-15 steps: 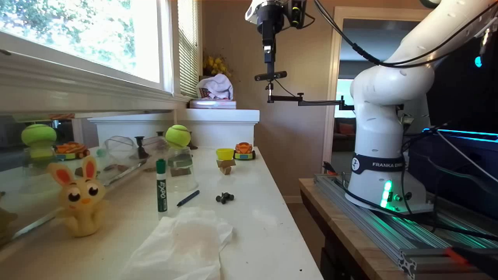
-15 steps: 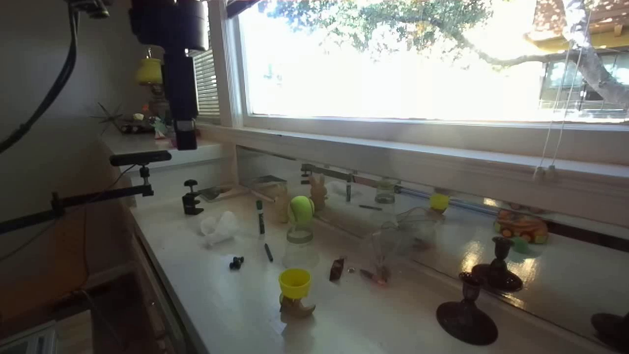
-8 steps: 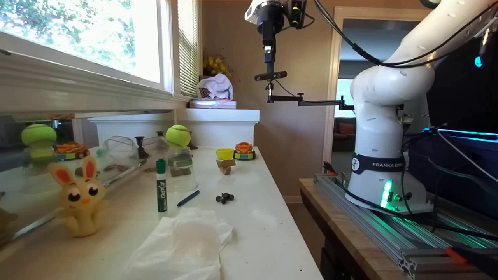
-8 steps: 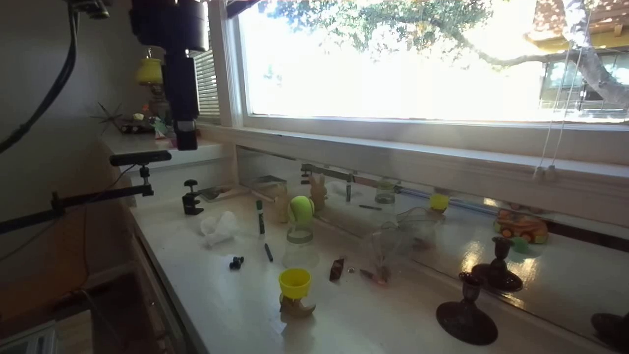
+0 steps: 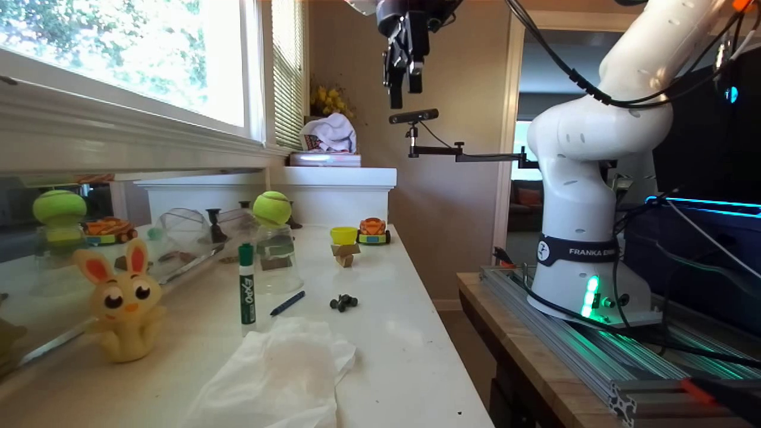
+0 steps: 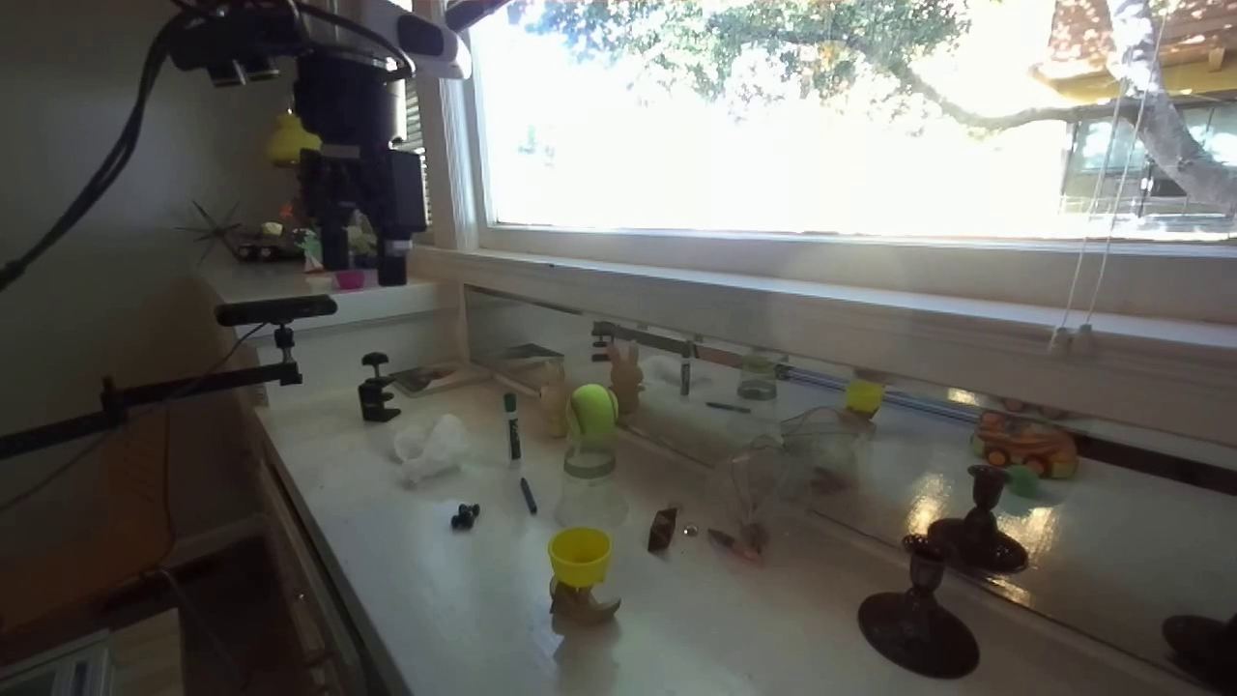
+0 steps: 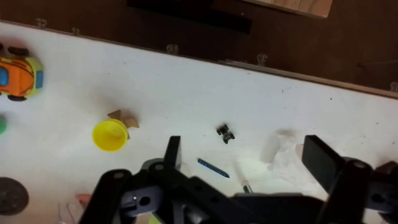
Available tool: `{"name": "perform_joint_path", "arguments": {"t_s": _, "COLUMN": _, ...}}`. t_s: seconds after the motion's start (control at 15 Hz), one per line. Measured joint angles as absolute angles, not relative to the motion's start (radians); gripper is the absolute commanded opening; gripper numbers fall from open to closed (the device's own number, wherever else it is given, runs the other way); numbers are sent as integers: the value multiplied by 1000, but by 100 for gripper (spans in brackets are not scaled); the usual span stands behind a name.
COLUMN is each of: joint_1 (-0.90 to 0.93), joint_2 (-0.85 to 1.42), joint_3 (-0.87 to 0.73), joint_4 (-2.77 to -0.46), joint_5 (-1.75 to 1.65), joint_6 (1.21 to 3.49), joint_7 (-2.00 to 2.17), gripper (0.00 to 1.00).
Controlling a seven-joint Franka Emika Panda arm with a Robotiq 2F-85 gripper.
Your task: Move the black object to the right then left.
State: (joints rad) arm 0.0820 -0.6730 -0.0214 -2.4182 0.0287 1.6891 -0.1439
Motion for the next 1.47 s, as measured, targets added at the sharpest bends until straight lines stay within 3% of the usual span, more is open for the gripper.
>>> {"name": "perform_joint_path", "arguments": {"t_s": 0.87, "joint_1": 281, "joint_2": -259, "joint_3": 154, "joint_4": -2086, "joint_5": 25, "joint_6": 1701, "joint_7": -486, "gripper": 100}}
{"name": "perform_joint_path", "arguments": {"t_s": 1.47, "joint_1": 294, "joint_2": -165, "joint_3": 192, "joint_4": -2002, "joint_5": 11, "joint_6": 1694, "joint_7": -650, "gripper": 100}}
